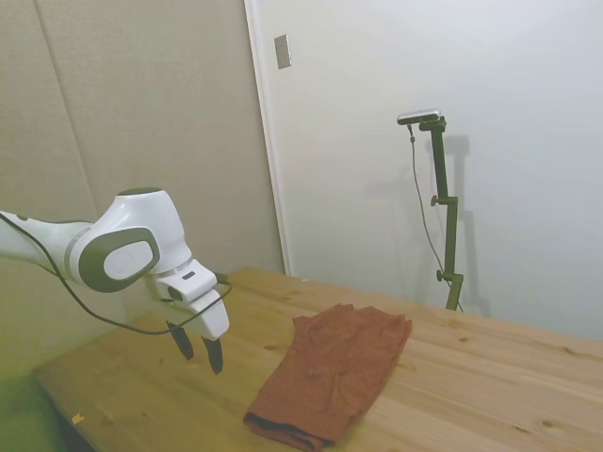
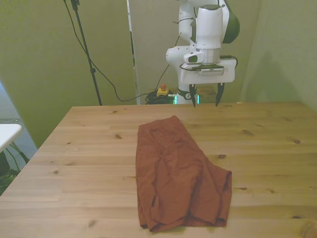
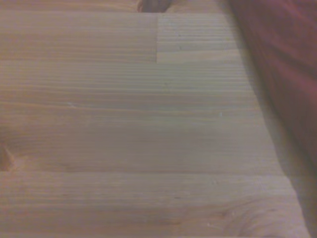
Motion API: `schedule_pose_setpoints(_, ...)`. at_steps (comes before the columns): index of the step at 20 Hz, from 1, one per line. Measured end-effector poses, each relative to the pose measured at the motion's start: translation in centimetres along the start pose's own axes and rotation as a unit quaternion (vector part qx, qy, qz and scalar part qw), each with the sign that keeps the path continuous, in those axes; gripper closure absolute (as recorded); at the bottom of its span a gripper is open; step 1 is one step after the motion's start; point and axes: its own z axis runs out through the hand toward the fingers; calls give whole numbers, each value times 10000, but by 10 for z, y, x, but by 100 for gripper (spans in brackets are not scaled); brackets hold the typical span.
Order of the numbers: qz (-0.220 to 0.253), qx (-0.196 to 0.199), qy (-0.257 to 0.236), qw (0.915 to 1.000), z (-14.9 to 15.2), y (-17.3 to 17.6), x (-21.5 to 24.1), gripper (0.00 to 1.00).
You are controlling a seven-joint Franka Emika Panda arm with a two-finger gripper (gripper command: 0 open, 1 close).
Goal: Unfold the shorts
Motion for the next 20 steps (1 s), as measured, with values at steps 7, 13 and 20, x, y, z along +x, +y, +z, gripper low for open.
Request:
schedule_pose_setpoints(7, 440, 159, -118, 9988, -26, 43, 67, 0)
schedule_pose_setpoints(13, 638, 520, -1005, 9915, -13, 126, 174, 0)
schedule_pose_setpoints(20, 404, 1261, -2404, 9616, 38, 176, 230, 0)
